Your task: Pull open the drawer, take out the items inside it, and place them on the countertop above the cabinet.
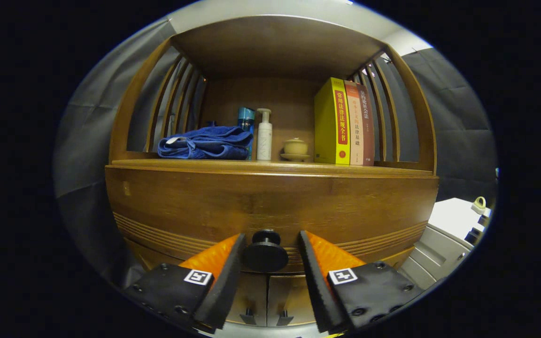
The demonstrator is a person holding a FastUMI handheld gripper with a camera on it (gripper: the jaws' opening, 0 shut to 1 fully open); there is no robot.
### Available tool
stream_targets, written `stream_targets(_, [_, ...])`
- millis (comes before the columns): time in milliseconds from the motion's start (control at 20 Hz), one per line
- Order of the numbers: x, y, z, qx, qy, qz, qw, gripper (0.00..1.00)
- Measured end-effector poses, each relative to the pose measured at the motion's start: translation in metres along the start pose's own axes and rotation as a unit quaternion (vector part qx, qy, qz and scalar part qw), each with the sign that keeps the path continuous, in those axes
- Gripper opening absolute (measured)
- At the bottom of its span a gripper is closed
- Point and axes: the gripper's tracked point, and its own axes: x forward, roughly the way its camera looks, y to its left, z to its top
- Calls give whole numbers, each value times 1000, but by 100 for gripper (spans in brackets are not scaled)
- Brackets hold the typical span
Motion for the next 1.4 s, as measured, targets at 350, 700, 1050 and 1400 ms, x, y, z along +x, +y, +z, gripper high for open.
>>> stream_targets(350, [-1, 6, 0, 10, 13, 3, 1000, 40])
stream_targets(700, [-5, 5, -2, 36, 40, -4, 999, 37])
stream_targets(1050, [-36, 4, -5, 30, 49, -7, 998, 37])
stream_targets(1400, [-84, 4, -9, 29, 56, -15, 998, 37])
